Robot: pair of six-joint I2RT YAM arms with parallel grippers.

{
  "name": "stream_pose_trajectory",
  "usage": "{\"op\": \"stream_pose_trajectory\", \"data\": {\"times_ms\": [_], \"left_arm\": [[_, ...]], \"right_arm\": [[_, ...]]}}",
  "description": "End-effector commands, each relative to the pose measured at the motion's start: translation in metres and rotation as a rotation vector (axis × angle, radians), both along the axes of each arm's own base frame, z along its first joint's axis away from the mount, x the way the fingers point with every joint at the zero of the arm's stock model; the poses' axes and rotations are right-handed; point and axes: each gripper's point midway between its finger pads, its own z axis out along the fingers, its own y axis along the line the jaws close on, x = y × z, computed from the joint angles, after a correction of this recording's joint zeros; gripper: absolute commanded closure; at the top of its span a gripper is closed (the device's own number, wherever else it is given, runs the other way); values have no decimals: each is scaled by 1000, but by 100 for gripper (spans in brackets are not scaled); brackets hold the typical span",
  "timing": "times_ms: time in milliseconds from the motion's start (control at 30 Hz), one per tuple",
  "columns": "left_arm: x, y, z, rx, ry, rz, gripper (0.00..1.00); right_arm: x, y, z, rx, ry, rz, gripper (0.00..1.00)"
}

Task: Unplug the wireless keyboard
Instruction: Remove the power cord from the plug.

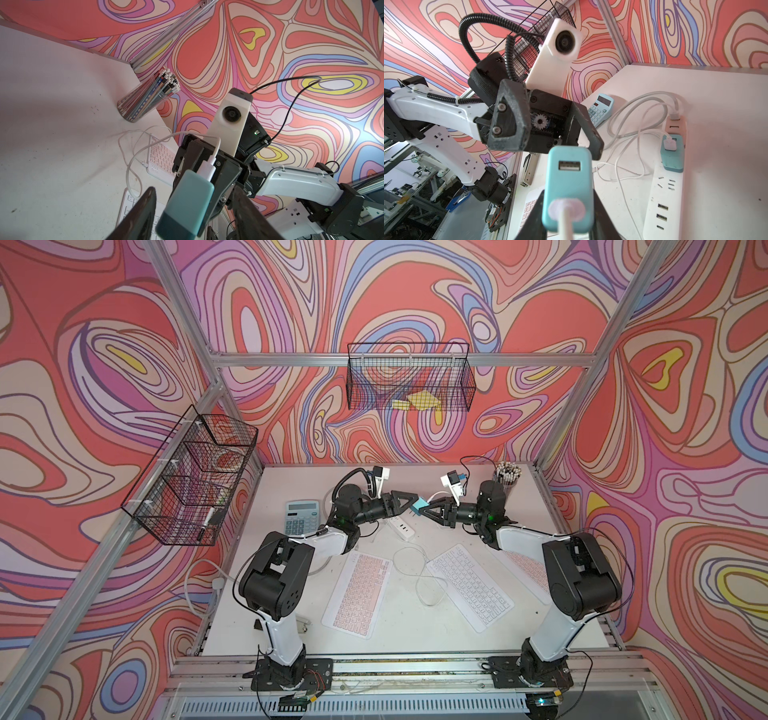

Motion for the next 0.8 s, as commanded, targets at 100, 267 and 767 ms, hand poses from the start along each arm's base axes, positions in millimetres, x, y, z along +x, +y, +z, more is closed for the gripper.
{"op": "stream_pose_trajectory", "data": {"times_ms": [100, 267, 767], "left_arm": [[-17, -4, 24, -42, -95, -49, 45], [-22, -9, 29, -42, -111, -75, 53], [-40, -21, 28, -18, -137, -148, 60]], "right_arm": [[1, 2, 8, 50, -8, 33, 86], [3, 3, 6, 54, 9, 56, 87], [4, 5, 3, 62, 39, 72, 87]]}}
